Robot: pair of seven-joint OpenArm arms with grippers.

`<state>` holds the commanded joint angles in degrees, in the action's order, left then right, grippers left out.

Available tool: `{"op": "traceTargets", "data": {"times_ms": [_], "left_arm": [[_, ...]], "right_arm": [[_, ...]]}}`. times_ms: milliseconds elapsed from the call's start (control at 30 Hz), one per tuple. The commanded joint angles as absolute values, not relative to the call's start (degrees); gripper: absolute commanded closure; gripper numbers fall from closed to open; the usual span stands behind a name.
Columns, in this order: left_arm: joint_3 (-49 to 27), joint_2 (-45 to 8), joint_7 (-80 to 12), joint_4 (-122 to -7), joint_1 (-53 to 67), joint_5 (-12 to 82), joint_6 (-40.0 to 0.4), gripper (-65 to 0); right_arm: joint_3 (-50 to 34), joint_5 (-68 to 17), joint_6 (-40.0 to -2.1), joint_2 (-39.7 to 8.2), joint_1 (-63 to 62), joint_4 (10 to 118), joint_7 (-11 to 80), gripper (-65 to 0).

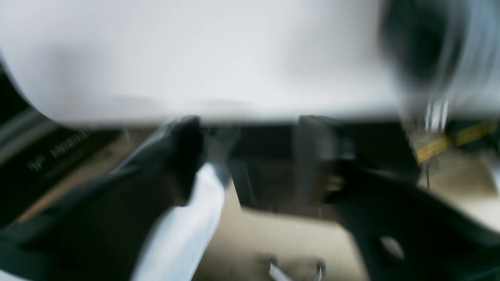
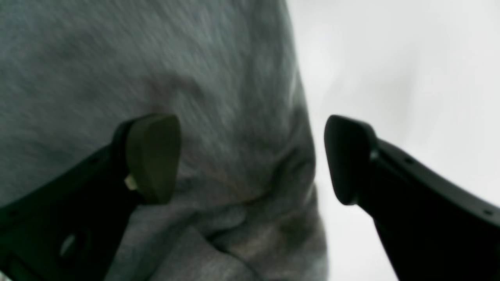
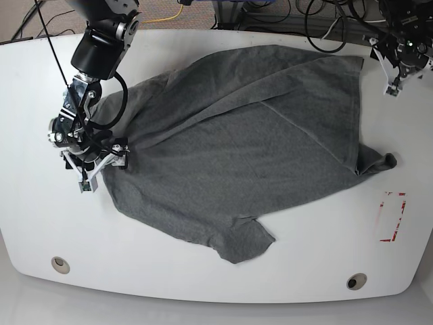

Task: Layout the t-shirt on the table in an organized manner, then fold the t-shirt properly
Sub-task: 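Release the right gripper and regrasp the shirt hem nearby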

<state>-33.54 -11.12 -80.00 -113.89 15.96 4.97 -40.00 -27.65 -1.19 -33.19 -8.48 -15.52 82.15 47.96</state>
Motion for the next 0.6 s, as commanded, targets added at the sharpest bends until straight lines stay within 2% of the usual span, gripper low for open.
{"op": "traceTargets", "data": {"times_ms": [200,367,600], "left_arm": [[-29.67,-11.03,-80.0,-113.45,4.7,4.53,-40.0,-40.8],[-26.07,-9.89,-80.0,-112.4,-1.71,4.79,-40.0,-41.1],[-25.8,-7.08,-80.0,-110.73,-5.85,4.53,-40.0,-41.3]], "right_arm": [[-22.64,-1.19,-33.36,-8.48,-18.07,84.0,48.04,-56.0],[-19.74,-1.19,-33.36,-8.48,-22.37,77.14,45.49,-55.6],[-19.56,-1.27,-33.54,-8.31,-26.33,65.71,42.07,-55.6]]}}
